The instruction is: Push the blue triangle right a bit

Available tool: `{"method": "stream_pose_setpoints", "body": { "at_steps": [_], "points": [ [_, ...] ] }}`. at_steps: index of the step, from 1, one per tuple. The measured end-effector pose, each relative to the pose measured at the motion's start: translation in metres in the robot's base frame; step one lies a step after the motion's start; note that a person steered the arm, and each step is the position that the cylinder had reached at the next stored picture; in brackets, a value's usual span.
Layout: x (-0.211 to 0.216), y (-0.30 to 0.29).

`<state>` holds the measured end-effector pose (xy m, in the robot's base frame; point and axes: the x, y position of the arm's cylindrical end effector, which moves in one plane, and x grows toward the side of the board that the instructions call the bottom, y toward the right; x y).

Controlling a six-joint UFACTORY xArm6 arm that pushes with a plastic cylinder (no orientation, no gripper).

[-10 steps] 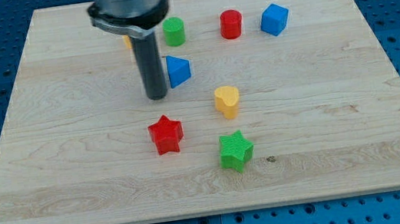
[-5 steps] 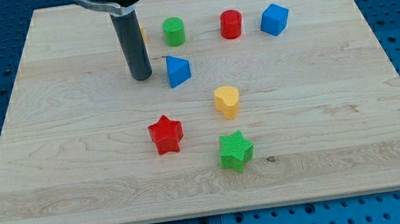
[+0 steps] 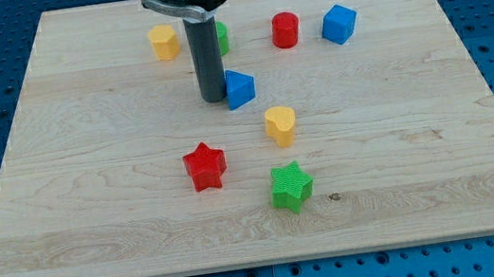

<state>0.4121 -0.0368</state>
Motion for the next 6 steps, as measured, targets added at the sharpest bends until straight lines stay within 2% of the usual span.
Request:
{"method": "stream_pose_setpoints", "body": {
  "at_steps": [3, 6],
  "points": [
    [0.0, 0.042],
    [0.001, 0.041]
  ]
}}
